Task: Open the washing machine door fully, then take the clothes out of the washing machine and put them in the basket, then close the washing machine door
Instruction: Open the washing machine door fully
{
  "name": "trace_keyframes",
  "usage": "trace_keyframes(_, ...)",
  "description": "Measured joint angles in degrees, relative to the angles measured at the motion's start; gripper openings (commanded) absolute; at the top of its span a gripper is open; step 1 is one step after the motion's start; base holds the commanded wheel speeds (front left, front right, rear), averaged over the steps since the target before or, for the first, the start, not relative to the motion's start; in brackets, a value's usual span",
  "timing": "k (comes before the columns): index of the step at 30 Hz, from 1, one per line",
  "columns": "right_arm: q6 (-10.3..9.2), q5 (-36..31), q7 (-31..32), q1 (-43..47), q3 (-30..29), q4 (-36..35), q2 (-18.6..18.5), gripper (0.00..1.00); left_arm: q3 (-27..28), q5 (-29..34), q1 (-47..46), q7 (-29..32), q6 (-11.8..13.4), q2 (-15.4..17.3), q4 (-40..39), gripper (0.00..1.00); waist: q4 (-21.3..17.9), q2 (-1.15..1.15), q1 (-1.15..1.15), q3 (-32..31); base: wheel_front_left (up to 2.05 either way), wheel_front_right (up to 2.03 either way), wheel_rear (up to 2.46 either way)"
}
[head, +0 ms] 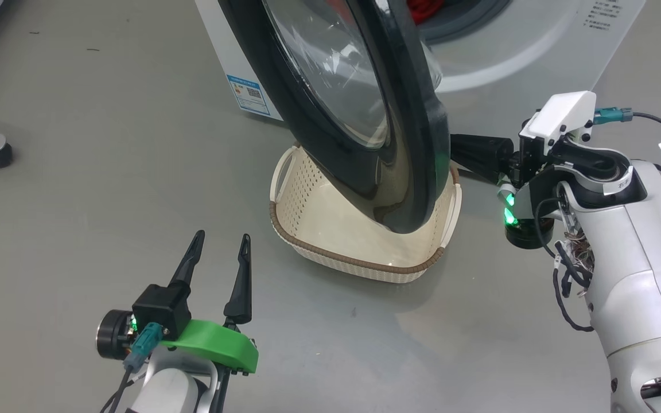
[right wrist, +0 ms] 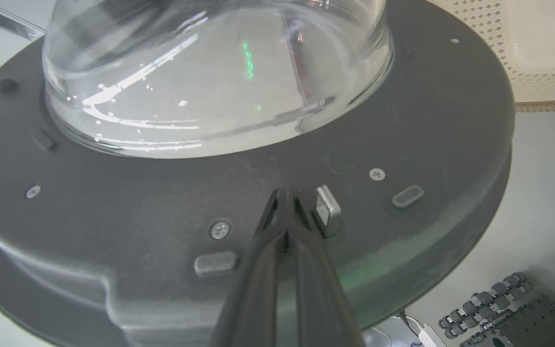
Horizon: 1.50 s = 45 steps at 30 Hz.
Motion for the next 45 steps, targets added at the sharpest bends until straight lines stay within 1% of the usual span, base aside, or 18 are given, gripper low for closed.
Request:
trace_keyframes(11,0.02,2.66,0.76,2.25,2.47,-0.83,0.57,0.0,0.02,0.46,0.93,0.0,0.01,0.0,0.08,1.0,0.16,0.0,0.0,-1.01,0.0,0.0,0.0)
trace_keyframes(16,0.09,8.17,1.04,3.18,4.55,-2.38,0.41,0.0,-0.02,0.52,1.09,0.0,0.01,0.0,0.16,1.0,0.38,0.0,0.0,-1.43,0.0,0.0,0.0)
trace_keyframes(24,0.09,13.24,1.14,4.48,9.58,-4.91,0.46,0.0,-0.09,0.52,1.51,0.0,0.01,0.01,0.18,1.0,0.76,0.0,0.0,-1.96,0.0,0.0,0.0)
trace_keyframes(37,0.05,20.71,-1.71,5.85,17.52,-9.02,0.34,0.0,-0.14,0.52,2.02,0.0,0.01,0.02,0.12,1.0,1.39,0.0,0.0,-1.78,0.0,0.0,0.0)
trace_keyframes(41,0.01,21.62,-2.75,5.86,20.27,-10.5,0.24,0.0,-0.13,0.52,2.03,0.0,0.01,0.02,0.12,1.0,1.62,0.0,0.0,-1.65,0.0,0.0,0.0)
trace_keyframes(45,0.01,22.1,-3.85,5.86,21.76,-11.16,0.46,0.0,-0.03,0.52,2.03,0.0,0.01,0.02,0.09,1.0,1.78,0.0,0.0,-1.54,0.0,0.0,0.0)
